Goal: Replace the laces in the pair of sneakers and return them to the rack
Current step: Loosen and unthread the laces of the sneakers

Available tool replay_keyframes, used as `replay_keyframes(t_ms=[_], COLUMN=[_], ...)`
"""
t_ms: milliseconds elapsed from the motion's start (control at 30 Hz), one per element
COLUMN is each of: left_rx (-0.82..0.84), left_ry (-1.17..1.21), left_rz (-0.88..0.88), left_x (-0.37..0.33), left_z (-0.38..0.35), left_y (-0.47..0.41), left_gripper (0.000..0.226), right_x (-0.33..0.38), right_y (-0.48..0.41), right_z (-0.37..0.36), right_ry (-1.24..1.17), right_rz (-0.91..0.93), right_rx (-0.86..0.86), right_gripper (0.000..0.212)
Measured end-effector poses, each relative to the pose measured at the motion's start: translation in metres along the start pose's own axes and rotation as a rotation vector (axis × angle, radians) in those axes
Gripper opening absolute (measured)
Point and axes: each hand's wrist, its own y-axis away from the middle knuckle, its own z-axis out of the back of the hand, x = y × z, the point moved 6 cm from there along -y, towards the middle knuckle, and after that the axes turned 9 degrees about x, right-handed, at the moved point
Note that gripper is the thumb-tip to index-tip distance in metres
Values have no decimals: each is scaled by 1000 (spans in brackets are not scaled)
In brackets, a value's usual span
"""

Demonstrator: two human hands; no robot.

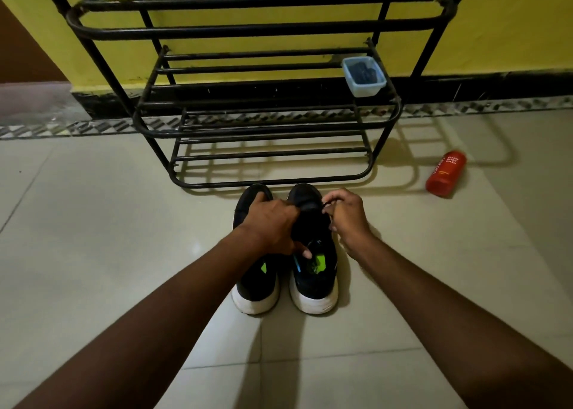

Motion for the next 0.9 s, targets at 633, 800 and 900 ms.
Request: replay_keyframes(t_ms=[633, 800, 900], left_rx=[42, 48, 56], left_ry=[19, 11, 4], left_rz=[37, 48, 53], left_x=[-1, -2, -2], left_z=[-3, -1, 0], left_y=[-2, -2, -1], left_gripper=[81, 82, 83], right_x=[27, 21, 28], right_y=[-4, -1, 2], right_z=[35, 37, 37], right_ry=[365, -330, 452], right_rz=[354, 77, 282], right_rx=[195, 100, 244], right_gripper=[25, 23, 15])
